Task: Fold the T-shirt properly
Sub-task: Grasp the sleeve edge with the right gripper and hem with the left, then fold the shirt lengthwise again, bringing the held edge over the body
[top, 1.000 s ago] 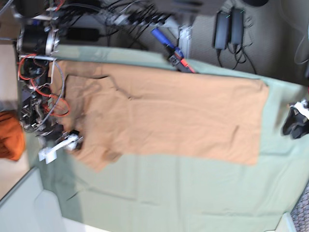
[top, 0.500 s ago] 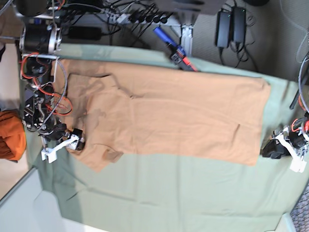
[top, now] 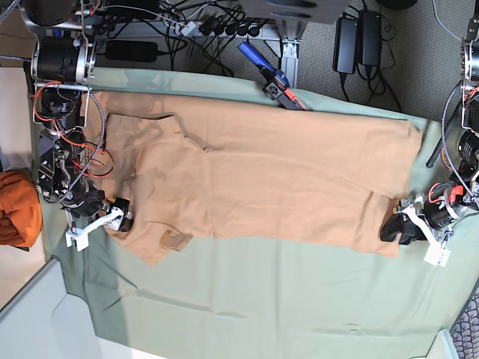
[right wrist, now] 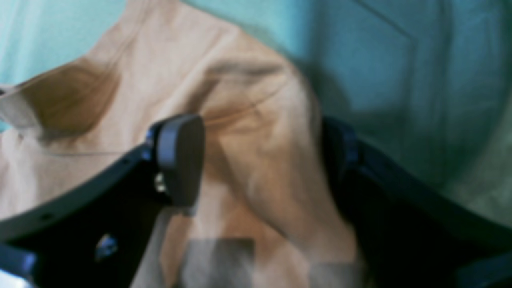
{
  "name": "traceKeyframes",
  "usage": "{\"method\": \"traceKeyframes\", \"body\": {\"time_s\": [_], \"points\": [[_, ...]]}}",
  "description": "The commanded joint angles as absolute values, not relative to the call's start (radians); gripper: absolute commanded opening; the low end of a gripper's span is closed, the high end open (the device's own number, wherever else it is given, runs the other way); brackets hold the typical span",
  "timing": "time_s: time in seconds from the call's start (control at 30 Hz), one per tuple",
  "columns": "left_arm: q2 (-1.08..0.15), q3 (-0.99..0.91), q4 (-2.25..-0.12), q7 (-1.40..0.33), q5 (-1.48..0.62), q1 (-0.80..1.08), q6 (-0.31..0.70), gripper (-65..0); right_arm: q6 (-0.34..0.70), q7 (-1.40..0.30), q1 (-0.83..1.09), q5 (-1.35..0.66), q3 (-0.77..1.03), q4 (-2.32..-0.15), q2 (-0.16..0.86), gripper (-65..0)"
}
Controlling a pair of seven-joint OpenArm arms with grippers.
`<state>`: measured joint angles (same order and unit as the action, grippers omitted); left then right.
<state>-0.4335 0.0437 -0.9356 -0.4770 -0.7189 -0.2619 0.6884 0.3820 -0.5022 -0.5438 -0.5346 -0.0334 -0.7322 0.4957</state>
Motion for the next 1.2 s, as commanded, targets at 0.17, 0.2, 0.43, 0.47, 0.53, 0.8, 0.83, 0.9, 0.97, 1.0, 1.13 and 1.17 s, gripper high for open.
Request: {"method": "traceKeyframes", "body": {"time_s": [0.17,0.2,0.43,0.47,0.53,0.8,0.83,0.9,0.97,1.0,1.13,1.17], "points": [[-0.444,0.040,-0.950,-0.468,-0.766,-0.290,0.698,-48.1,0.472,-0.498,-0.570,-0.542,-0.030,-0.747,0.513,-23.0],[-0.444,0.040,-0.951,-0.469,-0.766,-0.291,0.698,-48.8,0.472,-0.501,-0.570,-0.542,-0.029,-0.751,0.513,-23.1],[-0.453,0.040,-0.965,-0.506,-0.829,-0.290,0.698,-61.5,0.472,-0.552,-0.570,-0.542,-0.029,-0.818,0.521,-39.1],[-0.452,0.040,-0.965,-0.509,-0.829,-0.290,0.698,-65.0,0.472,-0.560,-0.570,-0.542,-0.029,-0.829,0.521,-46.5],[-0.452,0.040,-0.965,-0.513,-0.829,-0.290,0.698,-65.0,0.472,-0.574,-0.570,-0.542,-0.028,-0.846,0.521,-60.0],[-0.453,0.040,-0.965,-0.550,-0.829,-0.290,0.698,-65.0,0.472,-0.574,-0.570,-0.538,-0.028,-0.855,0.521,-65.0],[-0.453,0.040,-0.965,-0.558,-0.829,-0.290,0.698,-65.0,0.472,-0.574,-0.570,-0.538,-0.028,-0.855,0.521,-65.0],[-0.459,0.040,-0.965,-0.567,-0.831,-0.290,0.698,-65.0,0.472,-0.584,-0.570,-0.538,-0.028,-0.856,0.527,-65.0],[-0.477,0.040,-0.969,-0.576,-0.833,-0.290,0.698,-65.0,0.473,-0.603,-0.570,-0.539,-0.027,-0.860,0.540,-65.0],[-0.488,0.040,-0.977,-0.585,-0.837,-0.288,0.698,-65.0,0.473,-0.614,-0.569,-0.543,-0.028,-0.865,0.551,-65.0],[-0.549,0.040,-1.059,-0.607,-0.877,-0.246,0.698,-65.0,0.476,-0.630,-0.529,-0.624,-0.027,-0.923,0.614,-65.0],[-0.561,0.040,-1.086,-0.610,-0.879,-0.231,0.698,-65.0,0.477,-0.630,-0.513,-0.635,-0.027,-0.946,0.628,-65.0]]}}
